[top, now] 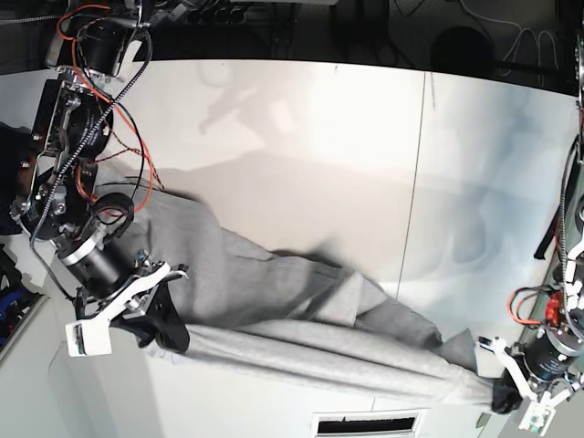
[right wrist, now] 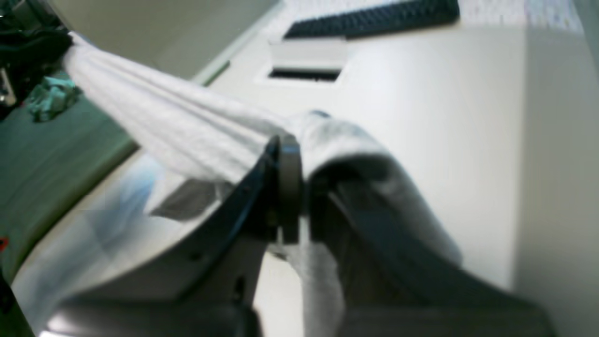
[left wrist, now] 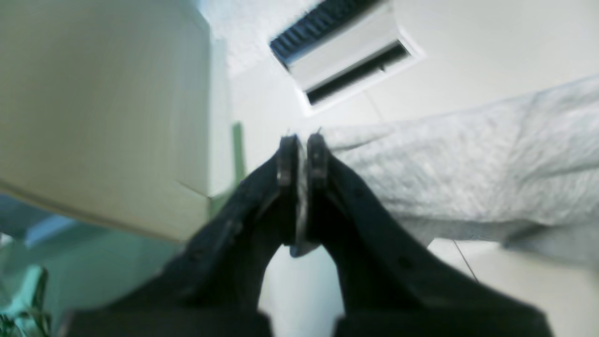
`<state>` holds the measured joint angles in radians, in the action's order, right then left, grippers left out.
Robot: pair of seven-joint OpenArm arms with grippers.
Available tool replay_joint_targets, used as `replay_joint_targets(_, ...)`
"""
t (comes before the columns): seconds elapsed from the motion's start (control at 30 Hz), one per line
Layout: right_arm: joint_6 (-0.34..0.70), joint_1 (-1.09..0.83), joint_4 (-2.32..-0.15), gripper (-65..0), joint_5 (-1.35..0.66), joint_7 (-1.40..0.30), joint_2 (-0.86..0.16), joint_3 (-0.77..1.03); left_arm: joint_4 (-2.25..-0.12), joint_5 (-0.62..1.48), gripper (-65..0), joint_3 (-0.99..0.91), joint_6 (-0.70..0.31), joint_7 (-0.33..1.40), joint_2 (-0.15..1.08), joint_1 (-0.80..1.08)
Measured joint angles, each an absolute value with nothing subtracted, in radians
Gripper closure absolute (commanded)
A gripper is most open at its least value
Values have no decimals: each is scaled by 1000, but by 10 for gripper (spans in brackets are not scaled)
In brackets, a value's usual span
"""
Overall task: Layout the t-shirt on the table in an organized manner, then fold the t-shirt properly
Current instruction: 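Regrasp the shirt with both grippers and spread it flat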
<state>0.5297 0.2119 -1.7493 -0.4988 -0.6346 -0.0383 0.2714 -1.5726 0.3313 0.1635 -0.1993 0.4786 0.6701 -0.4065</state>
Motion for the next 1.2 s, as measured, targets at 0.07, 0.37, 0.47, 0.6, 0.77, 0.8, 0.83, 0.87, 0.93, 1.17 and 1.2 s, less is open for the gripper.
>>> replay_joint_targets(0.07,532,245,-1749,0,-497,-645,-51,270,-1571,354,0,165,-209,482,699,-455)
replay_joint_targets(0.37,543,357,-1750,0,-515,-641,-60,269,-1542,512,0,169,-221,568,771,-655)
replay_joint_targets(0.47,555,336,-1750,0,-591,-778,-62,269,-1542,543,0,167,-228,644,772,-633)
replay_joint_targets(0.6,538,196,-1751,0,-667,-888,-65,272,-1539,578,0,161,-302,707,772,-471)
replay_joint_targets(0.77,545,-31,-1745,0,-652,-880,-66,275,-1531,501,0,163,-298,665,696,-200)
replay_joint_targets(0.8,546,-62,-1744,0,-650,-863,-68,275,-1530,477,0,163,-298,643,676,-162)
replay_joint_targets(0.83,546,-88,-1745,0,-652,-839,-68,276,-1530,457,0,163,-296,622,657,-132)
replay_joint_targets(0.87,547,-106,-1745,-39,-655,-823,-67,276,-1530,433,0,163,-290,615,640,-109)
replay_joint_targets(0.93,547,-126,-1745,-148,-654,-800,-67,276,-1530,404,0,162,-258,600,603,-82)
replay_joint_targets(1.17,545,-163,-1747,-295,-562,-792,-75,278,-1530,359,-222,159,-255,601,541,-62)
replay_joint_targets(1.2,545,-163,-1747,-295,-563,-772,-83,278,-1530,356,-224,154,-254,598,542,-64)
